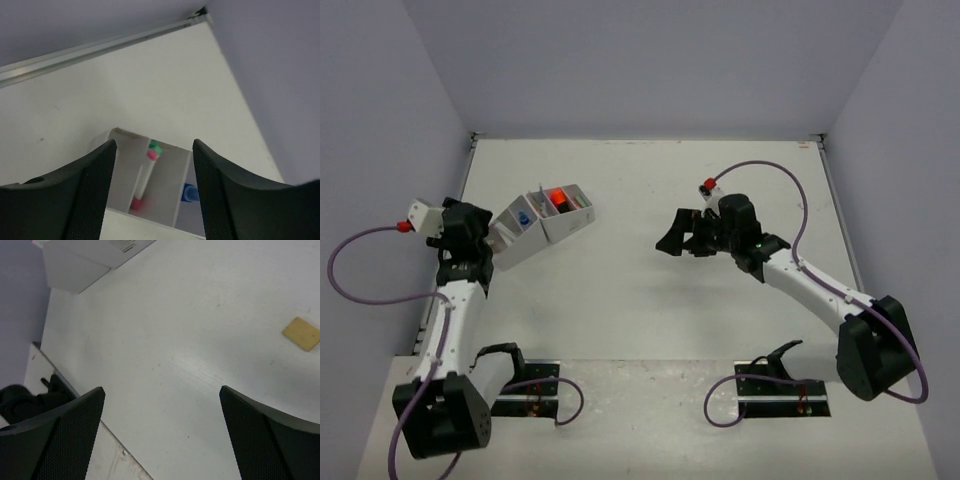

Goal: Sort the stationery into containers
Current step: Place the stationery in the storage box, then pick up the stationery from the center of the board.

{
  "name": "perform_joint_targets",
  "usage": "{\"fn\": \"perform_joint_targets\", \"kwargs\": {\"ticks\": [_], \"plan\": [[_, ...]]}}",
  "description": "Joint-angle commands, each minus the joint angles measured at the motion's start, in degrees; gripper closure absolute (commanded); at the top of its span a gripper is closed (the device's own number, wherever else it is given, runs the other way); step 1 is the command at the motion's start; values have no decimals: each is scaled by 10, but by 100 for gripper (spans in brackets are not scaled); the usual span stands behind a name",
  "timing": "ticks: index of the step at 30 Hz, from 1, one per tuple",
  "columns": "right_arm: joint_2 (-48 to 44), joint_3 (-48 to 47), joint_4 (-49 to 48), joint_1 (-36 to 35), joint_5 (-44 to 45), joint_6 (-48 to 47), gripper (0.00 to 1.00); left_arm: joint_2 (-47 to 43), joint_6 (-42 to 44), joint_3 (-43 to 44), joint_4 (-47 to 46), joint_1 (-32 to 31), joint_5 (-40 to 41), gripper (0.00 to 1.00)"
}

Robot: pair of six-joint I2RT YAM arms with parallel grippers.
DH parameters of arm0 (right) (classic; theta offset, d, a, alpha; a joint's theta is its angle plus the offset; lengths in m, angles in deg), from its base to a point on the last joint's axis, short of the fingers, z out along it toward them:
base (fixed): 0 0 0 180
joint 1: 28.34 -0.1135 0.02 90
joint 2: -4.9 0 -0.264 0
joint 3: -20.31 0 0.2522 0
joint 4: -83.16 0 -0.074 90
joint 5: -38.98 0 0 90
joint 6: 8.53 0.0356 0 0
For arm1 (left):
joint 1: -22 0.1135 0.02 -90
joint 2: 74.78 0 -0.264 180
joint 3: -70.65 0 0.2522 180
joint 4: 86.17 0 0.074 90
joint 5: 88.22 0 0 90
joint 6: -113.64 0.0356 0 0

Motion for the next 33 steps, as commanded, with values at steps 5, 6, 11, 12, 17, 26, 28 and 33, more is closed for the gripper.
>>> {"fn": "perform_joint_targets", "kwargs": {"ticks": [5,6,11,12,17,26,28,33], "plan": [[225,-245,276,0,298,-47,1,-156,60,43,36,-57,-191,11],[257,-273,295,0,311,-67,1,-155,67,42,27,-73,-244,9],[319,-314,331,0,258,-199,3,-174,149,28,46,-128,-338,0],[326,-319,333,0,243,-214,4,-178,162,25,52,-128,-348,0],[389,-395,387,2,221,-221,10,-188,210,15,81,-129,-377,0],[446,-443,418,0,275,-109,25,-194,219,-1,79,-129,-395,0],[446,-440,421,-1,308,-71,26,-190,218,-2,77,-128,-400,0],[426,-384,373,-11,331,15,25,-189,216,-4,75,-128,-403,0]]}}
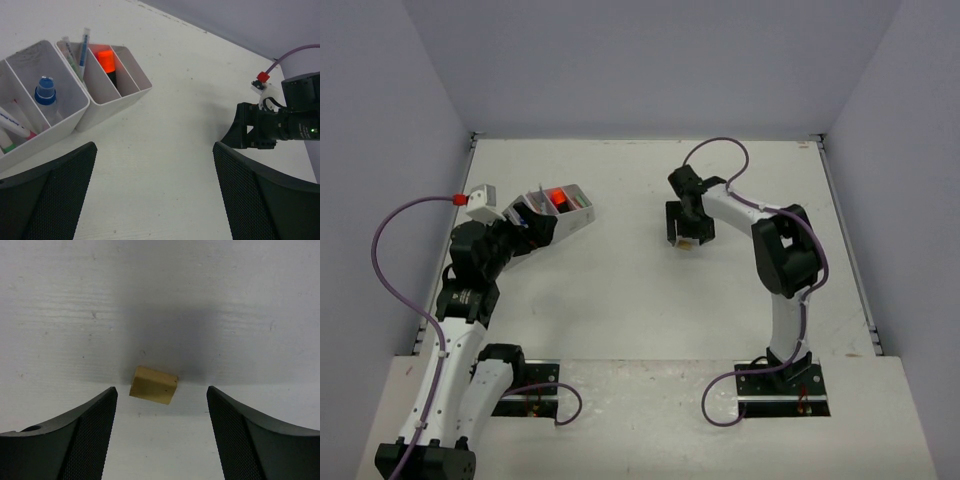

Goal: Sort the stationery into containers
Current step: Pick up the stationery from the center of the board.

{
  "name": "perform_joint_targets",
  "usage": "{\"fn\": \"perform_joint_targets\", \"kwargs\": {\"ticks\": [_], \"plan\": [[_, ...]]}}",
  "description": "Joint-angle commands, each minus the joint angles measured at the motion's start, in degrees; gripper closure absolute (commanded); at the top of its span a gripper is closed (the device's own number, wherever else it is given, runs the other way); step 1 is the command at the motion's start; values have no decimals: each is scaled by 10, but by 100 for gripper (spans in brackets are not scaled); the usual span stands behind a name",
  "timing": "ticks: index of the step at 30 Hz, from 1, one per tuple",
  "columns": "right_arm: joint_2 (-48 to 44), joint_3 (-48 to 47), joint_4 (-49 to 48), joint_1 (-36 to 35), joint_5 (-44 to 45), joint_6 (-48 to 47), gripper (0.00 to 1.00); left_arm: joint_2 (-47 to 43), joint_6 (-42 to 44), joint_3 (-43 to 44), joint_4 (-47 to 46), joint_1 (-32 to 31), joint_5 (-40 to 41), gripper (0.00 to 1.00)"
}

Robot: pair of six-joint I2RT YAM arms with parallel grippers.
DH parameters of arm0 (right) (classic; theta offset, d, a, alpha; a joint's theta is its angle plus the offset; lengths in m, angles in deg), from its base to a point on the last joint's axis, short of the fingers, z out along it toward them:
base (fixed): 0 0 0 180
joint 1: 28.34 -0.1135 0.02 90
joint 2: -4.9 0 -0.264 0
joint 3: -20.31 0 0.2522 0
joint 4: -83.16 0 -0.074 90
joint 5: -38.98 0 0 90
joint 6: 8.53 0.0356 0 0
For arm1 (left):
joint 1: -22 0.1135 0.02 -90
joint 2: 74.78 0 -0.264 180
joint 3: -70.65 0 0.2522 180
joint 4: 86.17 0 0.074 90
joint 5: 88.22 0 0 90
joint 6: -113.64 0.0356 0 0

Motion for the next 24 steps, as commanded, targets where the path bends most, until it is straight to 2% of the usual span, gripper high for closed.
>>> {"fn": "perform_joint_targets", "kwargs": {"ticks": [1,3,6,11,18,24], "plan": [[-19,35,-30,-11,37,92,27,-2,14,-2,-8,-1,-19,0],[-16,35,-41,-16,29,96,36,-2,14,-4,-9,-1,-21,0],[-8,17,-37,-21,23,101,42,-2,12,-5,-9,-1,-24,0],[-13,26,-43,-21,43,111,60,-5,11,-8,-10,0,-23,0],[-2,24,-46,-21,42,105,62,3,12,-10,-13,-1,-30,0],[-6,24,-51,-23,44,89,79,7,12,-12,-16,-1,-38,0]]}}
